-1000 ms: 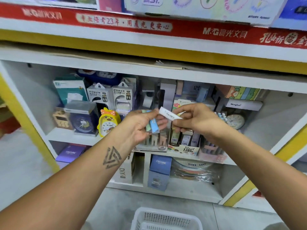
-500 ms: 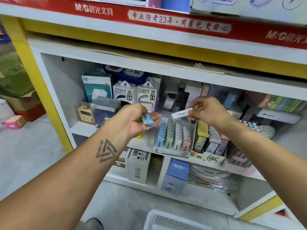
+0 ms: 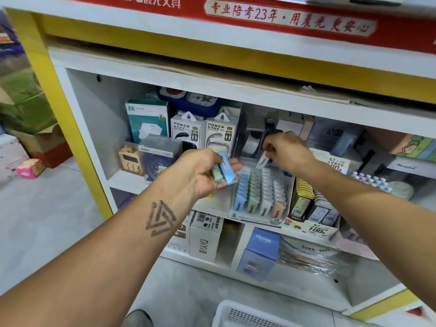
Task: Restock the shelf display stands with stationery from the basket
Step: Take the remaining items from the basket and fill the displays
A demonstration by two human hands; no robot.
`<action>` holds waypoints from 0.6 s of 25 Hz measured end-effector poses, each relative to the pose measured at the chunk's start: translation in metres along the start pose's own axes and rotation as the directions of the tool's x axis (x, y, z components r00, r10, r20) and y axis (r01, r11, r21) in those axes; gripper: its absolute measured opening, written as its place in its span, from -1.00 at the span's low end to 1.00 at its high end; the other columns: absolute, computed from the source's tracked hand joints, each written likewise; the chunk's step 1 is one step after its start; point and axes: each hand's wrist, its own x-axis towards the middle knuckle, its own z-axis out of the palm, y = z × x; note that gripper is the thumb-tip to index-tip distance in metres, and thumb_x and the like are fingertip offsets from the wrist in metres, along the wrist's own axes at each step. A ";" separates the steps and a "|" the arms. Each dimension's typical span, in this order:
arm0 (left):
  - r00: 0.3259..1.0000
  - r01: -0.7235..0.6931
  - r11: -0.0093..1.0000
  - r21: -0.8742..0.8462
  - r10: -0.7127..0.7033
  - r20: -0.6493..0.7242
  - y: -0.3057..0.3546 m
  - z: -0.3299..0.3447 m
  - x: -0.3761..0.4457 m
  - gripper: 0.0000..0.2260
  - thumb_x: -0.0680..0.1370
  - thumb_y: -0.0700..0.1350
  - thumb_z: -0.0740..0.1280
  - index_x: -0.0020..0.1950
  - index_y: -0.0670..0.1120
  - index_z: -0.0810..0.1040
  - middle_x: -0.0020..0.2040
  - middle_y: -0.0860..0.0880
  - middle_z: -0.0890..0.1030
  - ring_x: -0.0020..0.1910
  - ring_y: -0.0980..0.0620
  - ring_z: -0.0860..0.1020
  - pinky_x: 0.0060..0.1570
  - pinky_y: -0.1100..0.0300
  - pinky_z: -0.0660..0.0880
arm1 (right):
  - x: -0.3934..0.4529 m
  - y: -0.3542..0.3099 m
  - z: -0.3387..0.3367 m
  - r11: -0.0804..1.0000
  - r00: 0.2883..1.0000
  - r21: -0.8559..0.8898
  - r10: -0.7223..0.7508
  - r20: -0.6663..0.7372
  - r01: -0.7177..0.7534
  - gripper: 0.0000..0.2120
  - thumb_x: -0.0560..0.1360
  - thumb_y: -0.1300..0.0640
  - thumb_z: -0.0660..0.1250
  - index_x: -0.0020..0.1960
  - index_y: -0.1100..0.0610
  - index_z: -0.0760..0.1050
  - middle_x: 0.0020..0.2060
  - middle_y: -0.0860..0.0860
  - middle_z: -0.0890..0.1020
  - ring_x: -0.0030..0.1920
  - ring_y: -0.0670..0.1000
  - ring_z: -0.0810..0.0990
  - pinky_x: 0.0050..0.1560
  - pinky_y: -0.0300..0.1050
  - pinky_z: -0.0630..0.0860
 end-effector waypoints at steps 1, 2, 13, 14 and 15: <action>1.000 -0.003 1.000 0.003 0.003 -0.002 0.000 0.000 0.000 -0.72 0.67 -0.32 0.02 0.31 -0.32 0.42 0.00 -0.24 0.63 -0.11 -0.12 0.64 -0.17 -0.08 0.55 | 0.001 0.000 0.000 1.000 1.000 -0.019 0.014 0.025 -0.013 -0.85 0.53 0.28 0.37 0.02 0.06 0.59 -0.06 0.07 0.64 -0.12 0.12 0.62 -0.06 -0.05 0.60; 1.000 -0.008 1.000 0.008 0.008 -0.004 0.000 0.001 0.000 -0.72 0.67 -0.32 0.02 0.32 -0.31 0.41 0.00 -0.24 0.63 -0.11 -0.12 0.64 -0.17 -0.08 0.55 | 0.002 0.001 0.001 0.999 0.999 -0.044 0.017 0.049 -0.015 -0.84 0.52 0.29 0.36 0.01 0.06 0.58 -0.07 0.07 0.63 -0.13 0.12 0.61 -0.07 -0.06 0.59; 1.000 -0.016 1.000 0.000 0.016 0.018 -0.004 0.009 -0.001 -0.71 0.66 -0.35 0.05 0.36 -0.33 0.37 -0.01 -0.26 0.60 -0.11 -0.14 0.63 -0.21 -0.05 0.56 | 0.007 0.000 0.006 0.992 0.979 -0.120 -0.015 0.203 0.040 -0.82 0.51 0.29 0.38 0.04 0.05 0.61 0.02 0.06 0.64 -0.03 0.12 0.62 -0.01 -0.09 0.56; 1.000 -0.015 1.000 -0.009 0.015 0.016 -0.004 0.009 0.000 -0.72 0.66 -0.35 0.06 0.36 -0.32 0.38 -0.01 -0.27 0.60 -0.12 -0.15 0.64 -0.23 -0.06 0.55 | 0.008 0.000 0.006 0.992 0.979 -0.116 -0.019 0.205 0.044 -0.82 0.51 0.28 0.40 0.04 0.05 0.62 0.02 0.05 0.64 -0.02 0.11 0.62 0.01 -0.08 0.57; 1.000 -0.015 1.000 -0.018 0.015 0.014 -0.004 0.010 0.000 -0.72 0.66 -0.35 0.07 0.35 -0.31 0.38 -0.02 -0.27 0.59 -0.13 -0.17 0.64 -0.23 -0.07 0.55 | 0.009 0.000 0.007 0.993 0.979 -0.111 -0.022 0.202 0.045 -0.83 0.51 0.27 0.40 0.04 0.05 0.62 0.02 0.04 0.64 -0.02 0.10 0.62 0.04 -0.06 0.58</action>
